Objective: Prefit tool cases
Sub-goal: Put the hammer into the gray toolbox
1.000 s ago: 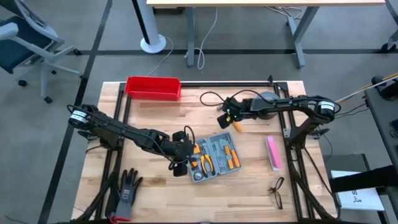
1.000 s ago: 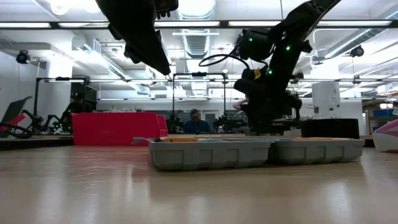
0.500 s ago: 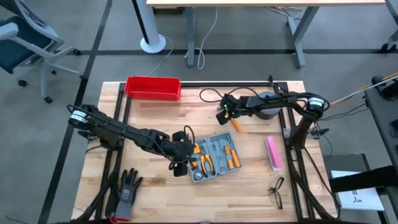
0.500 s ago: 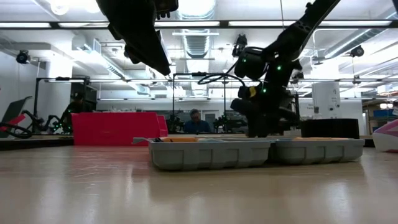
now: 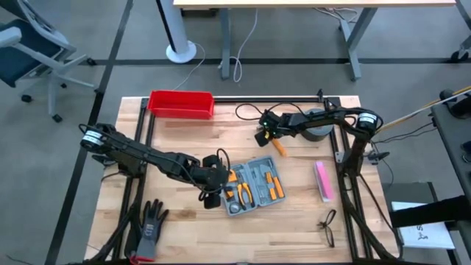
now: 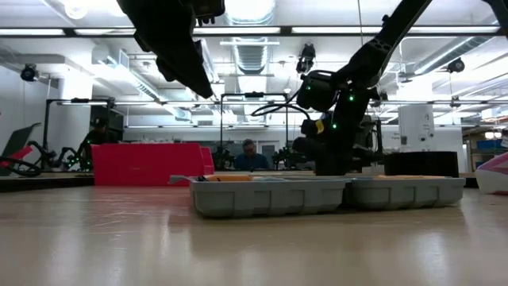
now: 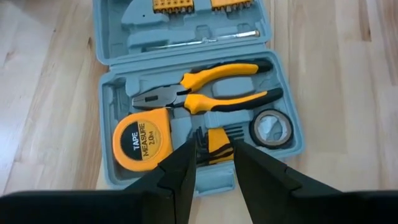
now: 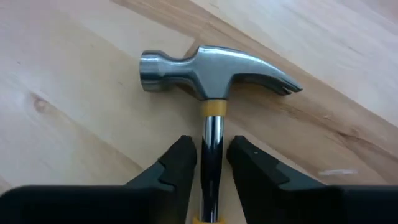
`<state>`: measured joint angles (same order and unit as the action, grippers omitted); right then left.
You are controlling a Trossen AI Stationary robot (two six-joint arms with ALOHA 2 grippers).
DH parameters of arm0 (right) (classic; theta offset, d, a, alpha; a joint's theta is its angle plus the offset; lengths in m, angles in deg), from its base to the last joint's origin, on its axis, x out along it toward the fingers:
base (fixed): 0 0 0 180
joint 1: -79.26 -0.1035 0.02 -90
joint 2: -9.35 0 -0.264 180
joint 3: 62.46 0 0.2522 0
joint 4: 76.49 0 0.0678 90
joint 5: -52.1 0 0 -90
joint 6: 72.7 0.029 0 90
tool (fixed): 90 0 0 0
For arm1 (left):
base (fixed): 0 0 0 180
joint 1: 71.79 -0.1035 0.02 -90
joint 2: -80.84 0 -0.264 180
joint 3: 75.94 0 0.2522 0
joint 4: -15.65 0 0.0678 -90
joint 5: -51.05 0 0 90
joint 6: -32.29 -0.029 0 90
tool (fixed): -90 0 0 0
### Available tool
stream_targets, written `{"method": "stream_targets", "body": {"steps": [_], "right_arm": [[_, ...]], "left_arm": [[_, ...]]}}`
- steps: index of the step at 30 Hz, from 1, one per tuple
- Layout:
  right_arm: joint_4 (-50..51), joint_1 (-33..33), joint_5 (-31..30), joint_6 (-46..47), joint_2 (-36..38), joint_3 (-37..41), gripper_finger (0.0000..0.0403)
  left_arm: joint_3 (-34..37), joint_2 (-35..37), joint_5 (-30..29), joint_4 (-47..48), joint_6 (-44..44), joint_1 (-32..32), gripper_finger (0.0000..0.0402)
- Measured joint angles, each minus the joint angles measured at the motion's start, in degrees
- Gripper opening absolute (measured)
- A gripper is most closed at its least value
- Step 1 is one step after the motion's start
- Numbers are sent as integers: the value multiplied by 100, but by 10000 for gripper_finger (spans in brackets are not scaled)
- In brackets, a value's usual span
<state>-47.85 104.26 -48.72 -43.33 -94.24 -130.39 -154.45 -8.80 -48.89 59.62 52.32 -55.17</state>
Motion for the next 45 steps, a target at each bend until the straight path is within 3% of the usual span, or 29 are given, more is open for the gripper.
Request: {"method": "stream_targets", "body": {"steps": [5,7,17,28,35,45], "right_arm": [[-2,-84,10,-119,108,14,23],[11,-112,34,-175,168,17,14],[417,-454,69,114,579,24,14],[895,-1532,28,1634,1140,22,14],[920,-2411,-122,2723,1160,-68,14],[1539,-3303,-566,3979,663,-739,14]], "left_arm": [[0,32,0,19,0,0,115],[0,37,0,29,0,0,115],[0,45,0,74,15,0,115],[0,47,-39,81,132,2,115],[0,52,-533,72,388,-3,115],[0,52,-602,-136,820,-14,115]]}}
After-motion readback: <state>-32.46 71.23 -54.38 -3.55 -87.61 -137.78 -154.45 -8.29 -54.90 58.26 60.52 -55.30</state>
